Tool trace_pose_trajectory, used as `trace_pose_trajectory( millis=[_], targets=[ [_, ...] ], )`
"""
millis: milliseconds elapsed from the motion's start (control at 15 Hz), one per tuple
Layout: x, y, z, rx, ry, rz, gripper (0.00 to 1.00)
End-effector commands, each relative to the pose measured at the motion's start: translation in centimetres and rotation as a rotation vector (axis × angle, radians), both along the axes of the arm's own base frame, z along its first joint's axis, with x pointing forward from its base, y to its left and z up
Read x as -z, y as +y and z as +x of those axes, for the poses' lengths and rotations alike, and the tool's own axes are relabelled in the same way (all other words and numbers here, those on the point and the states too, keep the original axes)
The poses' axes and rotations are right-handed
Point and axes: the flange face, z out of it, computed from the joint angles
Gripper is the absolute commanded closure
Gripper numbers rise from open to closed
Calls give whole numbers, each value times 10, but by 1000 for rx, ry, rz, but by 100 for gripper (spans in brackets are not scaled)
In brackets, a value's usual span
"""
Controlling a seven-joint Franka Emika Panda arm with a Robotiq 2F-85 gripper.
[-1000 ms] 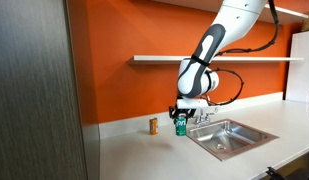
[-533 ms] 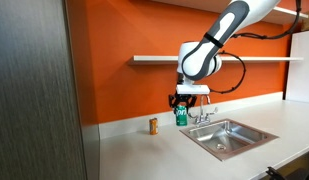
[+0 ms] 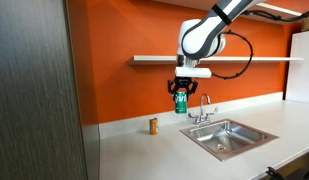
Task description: Put the green can on the bottom shelf.
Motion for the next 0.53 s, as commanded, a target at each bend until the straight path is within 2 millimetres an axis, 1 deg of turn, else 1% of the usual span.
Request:
trace_pose_trajectory(
  millis=[0, 333, 467],
  targets=[
    [-40, 1, -18, 40, -21, 0, 61],
    [-84, 4, -30, 60, -50, -18, 61],
    [-104, 4, -33, 62, -69, -31, 61]
  ],
)
